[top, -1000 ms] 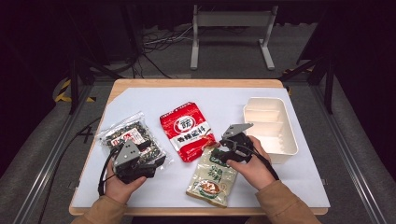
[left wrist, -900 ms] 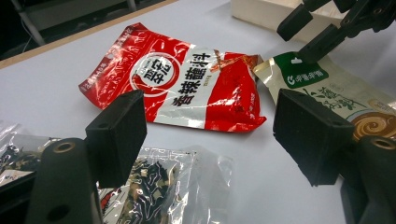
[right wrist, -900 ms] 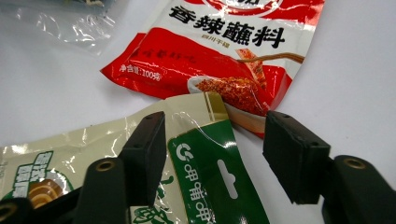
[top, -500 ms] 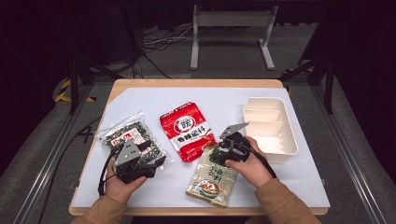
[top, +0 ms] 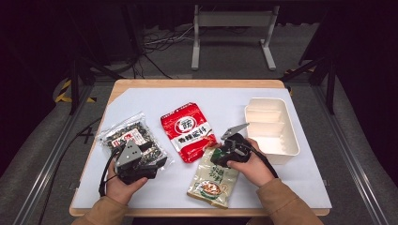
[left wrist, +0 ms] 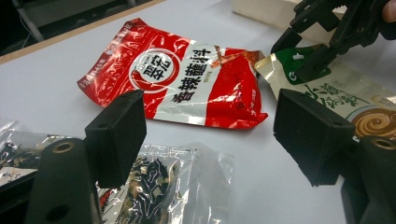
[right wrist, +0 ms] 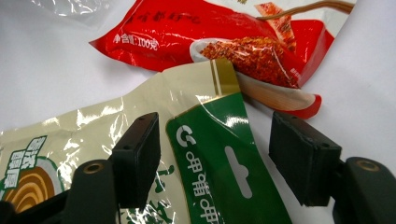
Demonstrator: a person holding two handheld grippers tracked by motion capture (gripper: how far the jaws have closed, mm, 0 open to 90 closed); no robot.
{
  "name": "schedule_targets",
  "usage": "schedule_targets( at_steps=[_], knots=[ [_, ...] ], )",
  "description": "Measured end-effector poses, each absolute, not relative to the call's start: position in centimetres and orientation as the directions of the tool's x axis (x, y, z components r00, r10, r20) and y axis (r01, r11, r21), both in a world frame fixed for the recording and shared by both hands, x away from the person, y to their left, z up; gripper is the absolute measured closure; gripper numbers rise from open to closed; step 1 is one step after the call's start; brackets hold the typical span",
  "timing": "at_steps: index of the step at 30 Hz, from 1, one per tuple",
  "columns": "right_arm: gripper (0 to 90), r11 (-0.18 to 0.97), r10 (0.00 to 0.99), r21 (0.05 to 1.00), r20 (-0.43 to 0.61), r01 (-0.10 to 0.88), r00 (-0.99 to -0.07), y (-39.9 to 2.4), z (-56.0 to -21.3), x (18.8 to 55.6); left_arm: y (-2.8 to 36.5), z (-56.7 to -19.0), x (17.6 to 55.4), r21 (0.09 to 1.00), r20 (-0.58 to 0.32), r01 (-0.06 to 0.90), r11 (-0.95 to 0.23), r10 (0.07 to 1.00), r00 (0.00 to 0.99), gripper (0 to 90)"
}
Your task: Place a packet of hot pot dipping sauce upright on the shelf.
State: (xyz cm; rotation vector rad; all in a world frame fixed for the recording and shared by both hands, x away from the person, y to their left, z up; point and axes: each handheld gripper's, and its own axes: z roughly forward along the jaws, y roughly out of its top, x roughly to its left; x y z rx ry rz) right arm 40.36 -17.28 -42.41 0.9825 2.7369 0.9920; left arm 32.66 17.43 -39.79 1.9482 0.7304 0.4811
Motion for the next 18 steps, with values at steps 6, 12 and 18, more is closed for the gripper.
schedule_targets(
  at_steps=[6,12,18],
  knots=[
    [39.1,0.597,0.580,0.579,0.166,0.555,-0.797,-17.4,-42.7,40.4,17.4,-39.8,32.7,0.887,0.031,0.289,-0.361,0.670,0.742,26.4],
    [44.8,0.608,0.570,0.575,0.164,0.548,-0.805,-17.6,-42.4,40.3,17.4,-39.8,32.7,0.887,0.032,0.289,-0.361,0.671,0.741,26.4],
    [50.5,0.605,0.561,0.578,0.178,0.547,-0.808,-17.8,-41.5,39.9,17.4,-39.9,32.8,0.884,0.028,0.295,-0.362,0.671,0.741,26.3]
  ],
)
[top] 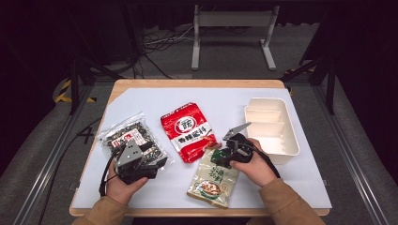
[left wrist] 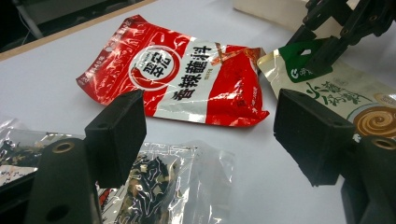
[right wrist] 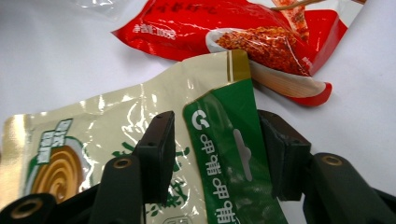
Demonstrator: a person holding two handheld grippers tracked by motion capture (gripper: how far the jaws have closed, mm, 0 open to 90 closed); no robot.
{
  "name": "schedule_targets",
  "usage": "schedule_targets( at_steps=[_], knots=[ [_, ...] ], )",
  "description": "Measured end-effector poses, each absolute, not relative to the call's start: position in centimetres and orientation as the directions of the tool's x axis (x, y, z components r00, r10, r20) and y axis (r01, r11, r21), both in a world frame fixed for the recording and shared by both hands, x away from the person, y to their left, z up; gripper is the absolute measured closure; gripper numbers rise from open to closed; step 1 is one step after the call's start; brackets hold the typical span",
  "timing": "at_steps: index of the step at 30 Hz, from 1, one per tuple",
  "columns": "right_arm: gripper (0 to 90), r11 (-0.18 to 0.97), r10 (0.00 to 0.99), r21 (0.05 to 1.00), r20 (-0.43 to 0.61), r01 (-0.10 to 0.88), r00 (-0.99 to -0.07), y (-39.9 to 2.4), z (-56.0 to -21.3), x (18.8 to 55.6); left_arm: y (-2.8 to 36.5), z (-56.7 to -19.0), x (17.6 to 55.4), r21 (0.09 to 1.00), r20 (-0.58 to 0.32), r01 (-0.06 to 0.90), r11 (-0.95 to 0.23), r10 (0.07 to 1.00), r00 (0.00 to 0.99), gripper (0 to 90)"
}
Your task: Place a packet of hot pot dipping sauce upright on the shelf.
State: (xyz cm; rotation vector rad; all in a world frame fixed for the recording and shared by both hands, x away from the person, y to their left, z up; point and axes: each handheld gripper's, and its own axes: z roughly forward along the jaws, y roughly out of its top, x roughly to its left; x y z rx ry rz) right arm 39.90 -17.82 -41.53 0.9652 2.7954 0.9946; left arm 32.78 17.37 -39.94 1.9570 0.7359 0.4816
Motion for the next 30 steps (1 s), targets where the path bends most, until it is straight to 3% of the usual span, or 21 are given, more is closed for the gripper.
schedule_targets(
  at_steps=[7,13,25,30],
  knots=[
    [61.9,0.641,0.522,0.547,0.202,0.538,-0.828,-18.3,-41.0,39.3,17.4,-39.9,32.8,0.884,0.030,0.294,-0.364,0.671,0.741,26.2],
    [64.7,0.678,0.505,0.504,0.210,0.535,-0.837,-18.9,-41.5,39.3,17.3,-40.0,32.9,0.881,0.025,0.301,-0.366,0.670,0.742,26.1],
    [88.6,0.736,0.489,0.476,0.118,0.482,-0.864,-18.7,-41.3,39.1,17.4,-40.0,32.8,0.883,0.023,0.300,-0.361,0.672,0.740,26.1],
    [89.7,0.737,0.490,0.478,0.108,0.477,-0.865,-18.7,-40.8,38.9,17.4,-40.0,32.8,0.883,0.024,0.300,-0.362,0.672,0.740,26.1]
  ],
)
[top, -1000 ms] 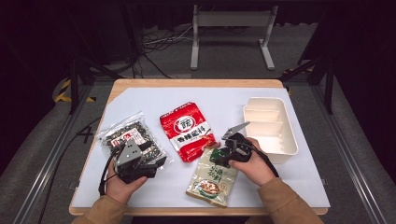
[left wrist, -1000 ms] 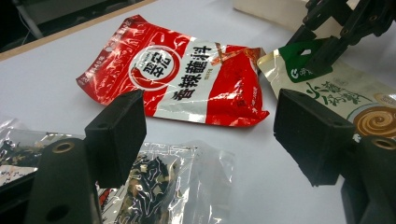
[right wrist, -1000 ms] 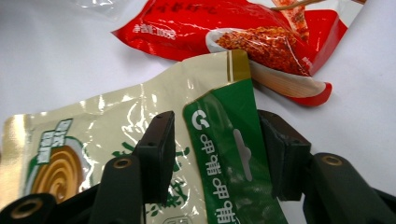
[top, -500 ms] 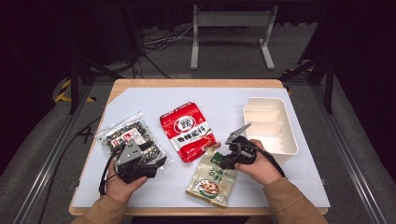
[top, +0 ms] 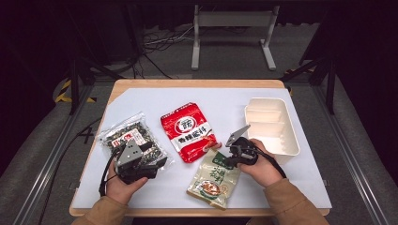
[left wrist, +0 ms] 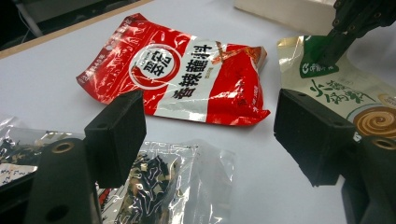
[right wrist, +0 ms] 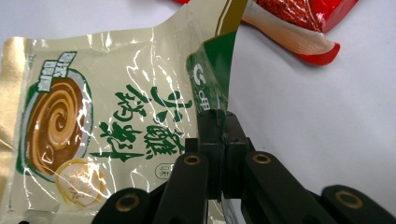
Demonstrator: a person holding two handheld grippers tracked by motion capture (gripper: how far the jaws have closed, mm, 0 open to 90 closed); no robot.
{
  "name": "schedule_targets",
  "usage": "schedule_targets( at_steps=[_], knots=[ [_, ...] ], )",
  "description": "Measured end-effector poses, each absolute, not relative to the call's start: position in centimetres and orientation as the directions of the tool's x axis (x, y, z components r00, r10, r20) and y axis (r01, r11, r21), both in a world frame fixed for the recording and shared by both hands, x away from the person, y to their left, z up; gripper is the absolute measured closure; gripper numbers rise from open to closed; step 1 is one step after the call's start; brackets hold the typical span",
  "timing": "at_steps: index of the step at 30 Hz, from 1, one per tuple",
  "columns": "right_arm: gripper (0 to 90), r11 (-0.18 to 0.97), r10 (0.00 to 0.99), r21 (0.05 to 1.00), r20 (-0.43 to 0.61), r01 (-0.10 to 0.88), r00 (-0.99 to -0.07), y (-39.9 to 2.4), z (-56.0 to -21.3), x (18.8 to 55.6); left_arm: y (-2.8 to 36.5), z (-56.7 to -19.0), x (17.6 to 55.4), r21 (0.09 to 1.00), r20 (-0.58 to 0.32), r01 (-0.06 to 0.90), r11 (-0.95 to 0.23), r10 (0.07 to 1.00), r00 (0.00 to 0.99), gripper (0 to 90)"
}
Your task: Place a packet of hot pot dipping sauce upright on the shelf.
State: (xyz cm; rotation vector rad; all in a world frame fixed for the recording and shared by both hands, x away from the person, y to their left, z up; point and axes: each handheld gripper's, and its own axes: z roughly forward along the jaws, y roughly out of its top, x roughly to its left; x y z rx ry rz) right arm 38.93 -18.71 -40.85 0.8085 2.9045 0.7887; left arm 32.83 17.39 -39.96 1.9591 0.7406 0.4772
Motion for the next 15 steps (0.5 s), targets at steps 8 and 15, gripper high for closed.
schedule_targets(
  at_steps=[8,15],
  knots=[
    [90.0,0.736,0.480,0.492,0.106,0.466,-0.871,-18.8,-39.8,38.7,17.4,-39.9,32.8,0.883,0.025,0.300,-0.361,0.674,0.739,26.1],
    [90.0,0.740,0.461,0.504,0.103,0.445,-0.882,-18.5,-38.1,38.3,17.5,-39.9,32.8,0.884,0.027,0.298,-0.359,0.676,0.736,26.1]
  ],
)
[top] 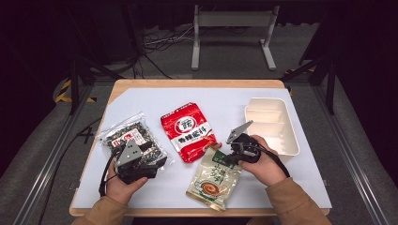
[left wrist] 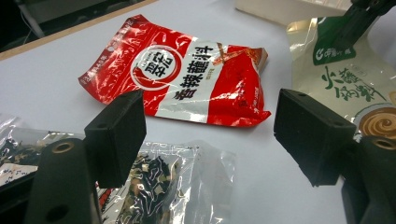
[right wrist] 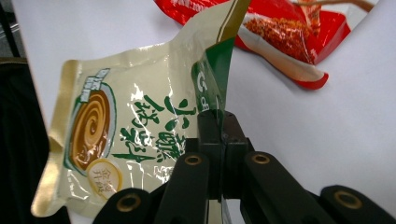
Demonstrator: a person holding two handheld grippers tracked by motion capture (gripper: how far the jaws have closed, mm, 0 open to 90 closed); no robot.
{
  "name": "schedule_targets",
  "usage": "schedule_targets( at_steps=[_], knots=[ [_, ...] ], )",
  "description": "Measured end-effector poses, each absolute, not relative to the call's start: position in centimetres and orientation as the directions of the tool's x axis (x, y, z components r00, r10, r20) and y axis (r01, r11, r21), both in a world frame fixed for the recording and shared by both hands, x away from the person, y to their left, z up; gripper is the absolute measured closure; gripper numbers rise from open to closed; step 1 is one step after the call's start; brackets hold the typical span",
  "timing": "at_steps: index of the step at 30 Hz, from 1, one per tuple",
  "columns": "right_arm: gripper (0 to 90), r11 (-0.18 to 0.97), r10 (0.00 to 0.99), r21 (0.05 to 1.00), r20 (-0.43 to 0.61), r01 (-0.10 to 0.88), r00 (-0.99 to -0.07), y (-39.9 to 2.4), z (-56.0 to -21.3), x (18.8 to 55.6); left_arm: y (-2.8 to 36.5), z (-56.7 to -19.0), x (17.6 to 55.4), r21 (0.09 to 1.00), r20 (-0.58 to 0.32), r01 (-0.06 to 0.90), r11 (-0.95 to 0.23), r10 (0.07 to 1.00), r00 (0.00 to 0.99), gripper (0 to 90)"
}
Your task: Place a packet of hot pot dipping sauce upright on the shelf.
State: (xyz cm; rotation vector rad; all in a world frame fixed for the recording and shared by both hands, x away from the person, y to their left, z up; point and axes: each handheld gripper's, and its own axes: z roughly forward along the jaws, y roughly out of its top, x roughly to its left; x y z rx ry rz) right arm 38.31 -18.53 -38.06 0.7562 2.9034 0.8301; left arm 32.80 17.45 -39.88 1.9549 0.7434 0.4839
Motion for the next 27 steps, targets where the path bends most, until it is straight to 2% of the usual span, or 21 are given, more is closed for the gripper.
schedule_targets(
  at_steps=[10,27],
  knots=[
    [90.0,0.724,0.434,0.556,0.091,0.408,-0.896,-18.9,-35.3,37.5,17.4,-39.9,32.8,0.885,0.026,0.298,-0.358,0.677,0.736,26.1],
    [90.0,0.686,0.374,0.624,0.139,0.375,-0.917,-19.5,-30.5,36.3,17.5,-39.7,32.6,0.895,0.024,0.282,-0.347,0.667,0.744,25.7]
  ],
)
